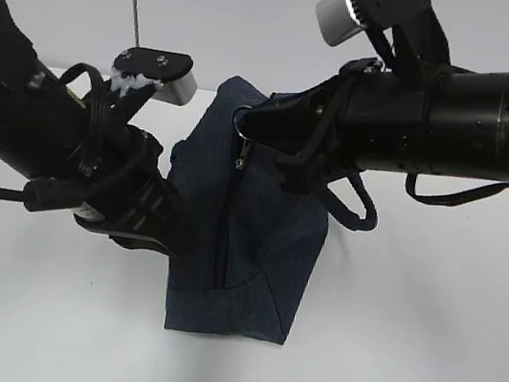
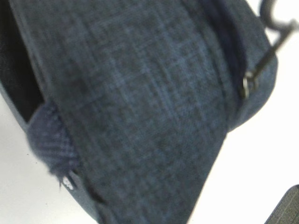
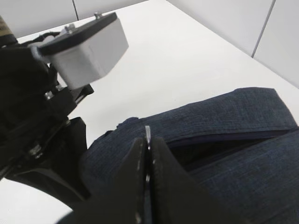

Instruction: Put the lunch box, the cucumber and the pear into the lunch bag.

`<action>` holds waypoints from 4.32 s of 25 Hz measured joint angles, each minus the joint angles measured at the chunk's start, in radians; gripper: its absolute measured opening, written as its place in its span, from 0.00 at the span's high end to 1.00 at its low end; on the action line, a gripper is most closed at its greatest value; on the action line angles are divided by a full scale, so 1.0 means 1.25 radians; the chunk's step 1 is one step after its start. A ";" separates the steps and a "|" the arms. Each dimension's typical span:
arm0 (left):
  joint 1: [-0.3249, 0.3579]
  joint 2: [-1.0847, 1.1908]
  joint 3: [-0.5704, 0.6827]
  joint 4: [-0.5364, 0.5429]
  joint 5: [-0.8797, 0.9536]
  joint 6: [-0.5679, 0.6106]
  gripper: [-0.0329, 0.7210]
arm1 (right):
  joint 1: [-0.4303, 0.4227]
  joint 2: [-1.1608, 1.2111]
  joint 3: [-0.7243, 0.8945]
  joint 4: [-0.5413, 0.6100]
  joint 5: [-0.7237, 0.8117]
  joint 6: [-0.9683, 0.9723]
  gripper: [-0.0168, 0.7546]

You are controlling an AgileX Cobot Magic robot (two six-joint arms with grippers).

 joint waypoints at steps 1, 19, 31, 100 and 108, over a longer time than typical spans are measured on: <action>0.000 0.000 -0.001 0.005 0.004 0.000 0.95 | 0.000 0.002 -0.004 0.000 -0.002 -0.001 0.98; 0.001 -0.008 -0.005 0.054 0.039 0.000 0.95 | -0.121 0.102 -0.082 0.049 0.134 0.006 0.98; 0.001 -0.017 -0.003 0.067 0.089 0.000 0.95 | -0.158 0.183 -0.178 0.024 0.188 0.053 0.98; 0.111 0.269 -0.540 0.223 0.137 -0.228 0.53 | -0.314 0.582 -0.638 -0.160 0.566 0.433 0.98; 0.111 0.289 -0.547 0.187 0.156 -0.228 0.83 | -0.314 0.582 -0.638 -0.162 0.566 0.433 0.98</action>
